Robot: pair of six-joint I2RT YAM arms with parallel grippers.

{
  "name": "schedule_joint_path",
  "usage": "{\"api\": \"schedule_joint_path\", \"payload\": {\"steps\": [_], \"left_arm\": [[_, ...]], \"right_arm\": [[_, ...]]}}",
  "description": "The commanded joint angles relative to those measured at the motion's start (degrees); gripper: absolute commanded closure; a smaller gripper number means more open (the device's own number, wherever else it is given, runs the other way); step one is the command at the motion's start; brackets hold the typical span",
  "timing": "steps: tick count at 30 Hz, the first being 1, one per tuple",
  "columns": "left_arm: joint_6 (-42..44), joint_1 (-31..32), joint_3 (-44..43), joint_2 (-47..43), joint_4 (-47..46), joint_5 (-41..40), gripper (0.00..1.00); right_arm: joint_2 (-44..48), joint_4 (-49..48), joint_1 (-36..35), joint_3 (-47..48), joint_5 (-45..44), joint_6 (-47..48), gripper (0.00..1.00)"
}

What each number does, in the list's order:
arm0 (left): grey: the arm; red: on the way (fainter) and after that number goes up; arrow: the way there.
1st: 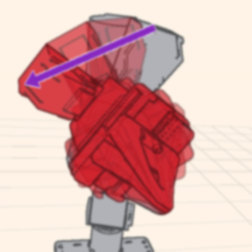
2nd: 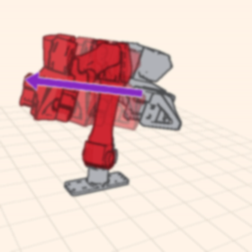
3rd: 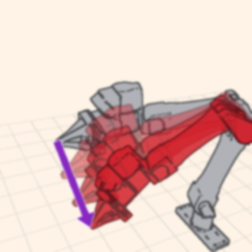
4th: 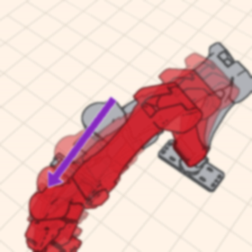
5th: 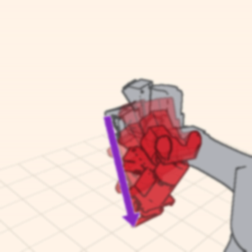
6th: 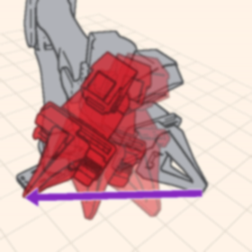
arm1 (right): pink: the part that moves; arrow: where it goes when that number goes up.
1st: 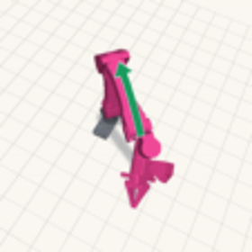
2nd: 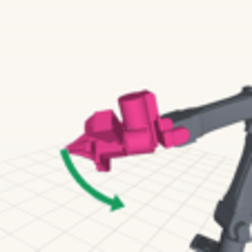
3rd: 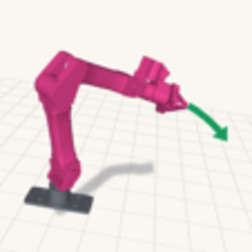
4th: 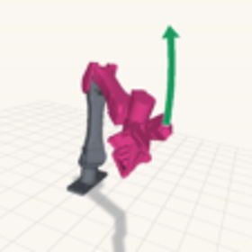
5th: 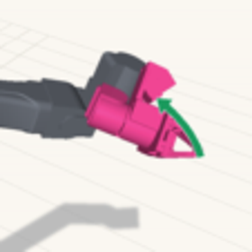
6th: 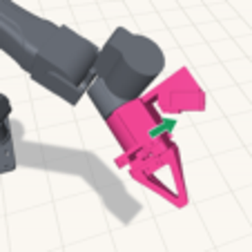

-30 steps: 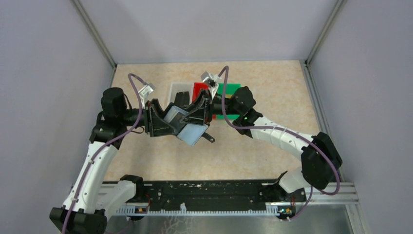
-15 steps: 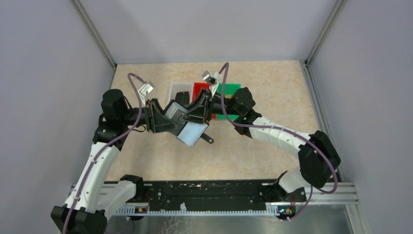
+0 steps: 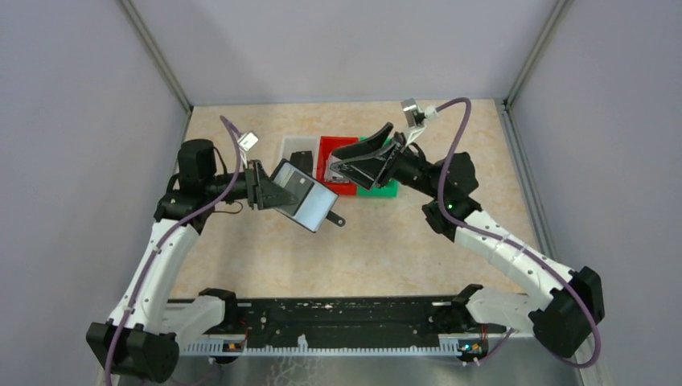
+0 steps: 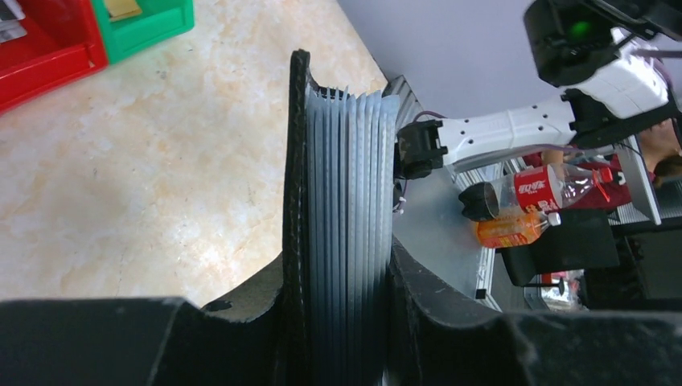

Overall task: Take the credit cards out of the card holder
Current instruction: Remove the credit card from the card holder.

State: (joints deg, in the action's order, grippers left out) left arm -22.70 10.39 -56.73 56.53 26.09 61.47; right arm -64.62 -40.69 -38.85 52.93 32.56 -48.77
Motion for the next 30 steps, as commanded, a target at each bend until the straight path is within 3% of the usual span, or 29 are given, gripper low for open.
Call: {"api": "schedule_joint_path", "payload": {"steps": [1, 6, 15, 30], "left_arm": [[2.50, -0.72, -3.88, 1.06, 2.48, -0.79, 0.97], [2.21, -0.73, -5.73, 1.52, 2.90, -0.45, 0.96], [-0.15, -0.73, -7.84, 2.78, 3.22, 2.13, 0.97], [-0.36, -0.73, -9.04, 2.57, 3.88, 5.73, 0.89]], "right_arm": [[0.16, -1.91, -2.30, -2.49, 0.73, -5.76, 0.42], [-2.86, -8.84, -6.82, -8.00, 1.08, -9.38, 0.43], [-10.48, -24.54, -7.63, -12.04, 1.10, -18.28, 0.48], [-16.78, -26.52, -7.73, -7.87, 1.36, -19.07, 0.49]]}}
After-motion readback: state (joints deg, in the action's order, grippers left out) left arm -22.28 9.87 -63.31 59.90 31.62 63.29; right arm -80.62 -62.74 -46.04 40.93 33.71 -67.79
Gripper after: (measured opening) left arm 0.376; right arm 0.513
